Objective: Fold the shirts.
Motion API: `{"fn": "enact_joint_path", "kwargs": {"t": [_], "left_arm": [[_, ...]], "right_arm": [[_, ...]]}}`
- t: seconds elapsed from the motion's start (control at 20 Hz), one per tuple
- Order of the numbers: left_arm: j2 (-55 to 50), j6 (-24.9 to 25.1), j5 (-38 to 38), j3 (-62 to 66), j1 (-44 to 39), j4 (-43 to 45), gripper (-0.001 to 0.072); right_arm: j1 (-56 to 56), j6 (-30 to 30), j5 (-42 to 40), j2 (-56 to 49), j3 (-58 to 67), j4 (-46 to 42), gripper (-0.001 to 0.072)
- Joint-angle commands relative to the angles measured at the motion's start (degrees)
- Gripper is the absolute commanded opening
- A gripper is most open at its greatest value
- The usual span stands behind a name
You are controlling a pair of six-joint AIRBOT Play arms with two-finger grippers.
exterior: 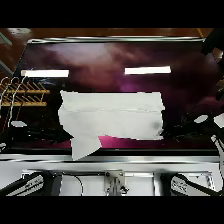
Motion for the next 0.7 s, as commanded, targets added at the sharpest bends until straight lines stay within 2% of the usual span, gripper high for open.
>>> {"fn": "enact_joint_path", "kwargs": {"t": [0.0,0.1,0.3,0.5,0.65], "left_arm": [[0.0,4.7,-5.4,4.5,0.0,0.0,0.0037],[0.0,4.4,-6.4,10.1,0.0,0.3,0.0037],[-0.8,-0.6,-3.3,20.6,0.0,0.3,0.0037],[-8.8,-3.8,-4.4,28.7,-0.3,-0.5,0.0037],[-15.1,-2.8,-4.2,34.9,-0.4,-5.4,0.0037]], "right_arm": [[1.3,-1.4,2.8,0.4,3.3,0.8,0.0060],[1.3,-1.7,5.1,1.4,6.9,0.8,0.0060],[1.4,-0.4,6.0,2.3,13.9,0.8,0.0060],[1.4,2.4,0.4,2.3,17.6,0.9,0.0060],[5.9,2.6,-2.1,0.6,21.2,-2.9,0.0059]]}}
